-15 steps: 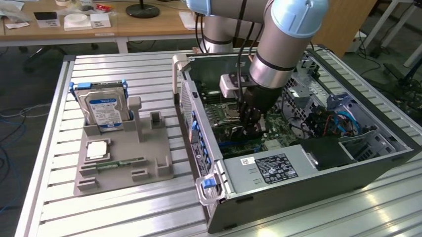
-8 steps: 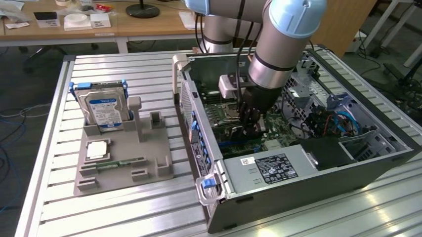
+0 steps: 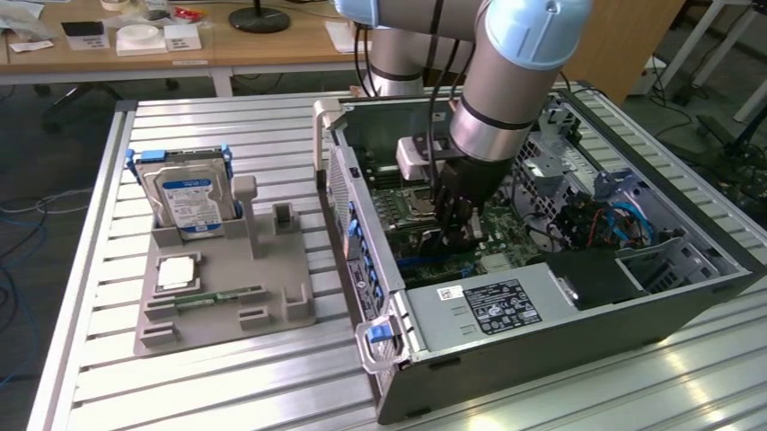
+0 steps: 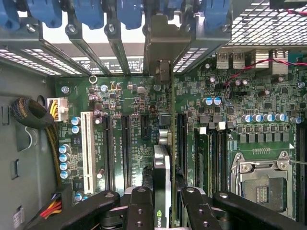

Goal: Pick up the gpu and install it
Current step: 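Insert the gpu into the slot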

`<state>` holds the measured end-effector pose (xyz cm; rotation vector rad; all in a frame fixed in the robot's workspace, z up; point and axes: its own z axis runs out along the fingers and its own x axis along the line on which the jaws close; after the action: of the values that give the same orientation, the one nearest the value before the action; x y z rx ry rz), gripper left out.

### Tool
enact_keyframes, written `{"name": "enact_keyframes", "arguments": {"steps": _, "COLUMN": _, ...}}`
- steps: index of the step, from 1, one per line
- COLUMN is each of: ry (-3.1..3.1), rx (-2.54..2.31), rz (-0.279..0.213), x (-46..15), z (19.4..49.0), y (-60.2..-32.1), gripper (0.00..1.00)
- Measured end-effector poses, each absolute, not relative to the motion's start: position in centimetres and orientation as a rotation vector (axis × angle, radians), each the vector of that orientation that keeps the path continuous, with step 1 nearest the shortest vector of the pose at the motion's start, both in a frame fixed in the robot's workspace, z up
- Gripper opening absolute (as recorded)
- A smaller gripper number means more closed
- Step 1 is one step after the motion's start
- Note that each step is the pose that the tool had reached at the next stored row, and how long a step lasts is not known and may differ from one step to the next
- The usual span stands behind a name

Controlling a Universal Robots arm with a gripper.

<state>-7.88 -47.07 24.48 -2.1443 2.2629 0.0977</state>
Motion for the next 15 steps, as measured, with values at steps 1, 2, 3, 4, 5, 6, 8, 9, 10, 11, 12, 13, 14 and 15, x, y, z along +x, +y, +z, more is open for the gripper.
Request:
{"name": "enact_keyframes", "arguments": {"steps": 1, "ry": 2.263, "rx": -2.144, "rz": 0.097, "x": -7.9, "z": 24.48, "y": -47.07, "gripper": 0.27}}
{"name": "enact_keyframes", "arguments": {"steps": 2, "ry": 2.262, "rx": -2.144, "rz": 0.097, "x": -7.91, "z": 24.48, "y": -47.07, "gripper": 0.27}}
{"name": "enact_keyframes", "arguments": {"steps": 3, "ry": 2.262, "rx": -2.144, "rz": 0.096, "x": -7.93, "z": 24.48, "y": -47.07, "gripper": 0.27}}
{"name": "enact_keyframes", "arguments": {"steps": 4, "ry": 2.262, "rx": -2.144, "rz": 0.096, "x": -7.97, "z": 24.48, "y": -47.07, "gripper": 0.27}}
{"name": "enact_keyframes", "arguments": {"steps": 5, "ry": 2.262, "rx": -2.143, "rz": 0.096, "x": -8.03, "z": 24.46, "y": -47.07, "gripper": 0.27}}
{"name": "enact_keyframes", "arguments": {"steps": 6, "ry": 2.261, "rx": -2.143, "rz": 0.094, "x": -8.08, "z": 24.47, "y": -47.07, "gripper": 0.27}}
{"name": "enact_keyframes", "arguments": {"steps": 8, "ry": 2.26, "rx": -2.142, "rz": 0.093, "x": -8.13, "z": 24.47, "y": -47.07, "gripper": 0.27}}
{"name": "enact_keyframes", "arguments": {"steps": 9, "ry": 2.26, "rx": -2.142, "rz": 0.093, "x": -8.13, "z": 24.47, "y": -47.07, "gripper": 0.27}}
{"name": "enact_keyframes", "arguments": {"steps": 10, "ry": 2.26, "rx": -2.142, "rz": 0.093, "x": -8.14, "z": 24.47, "y": -47.07, "gripper": 0.27}}
{"name": "enact_keyframes", "arguments": {"steps": 11, "ry": 2.26, "rx": -2.142, "rz": 0.093, "x": -8.14, "z": 24.48, "y": -47.07, "gripper": 0.27}}
{"name": "enact_keyframes", "arguments": {"steps": 12, "ry": 2.26, "rx": -2.142, "rz": 0.093, "x": -8.15, "z": 24.48, "y": -47.07, "gripper": 0.27}}
{"name": "enact_keyframes", "arguments": {"steps": 13, "ry": 2.26, "rx": -2.142, "rz": 0.093, "x": -8.14, "z": 24.47, "y": -47.07, "gripper": 0.27}}
{"name": "enact_keyframes", "arguments": {"steps": 14, "ry": 2.26, "rx": -2.142, "rz": 0.093, "x": -8.16, "z": 24.48, "y": -47.07, "gripper": 0.27}}
{"name": "enact_keyframes", "arguments": {"steps": 15, "ry": 2.261, "rx": -2.142, "rz": 0.093, "x": -8.21, "z": 24.48, "y": -47.07, "gripper": 0.27}}
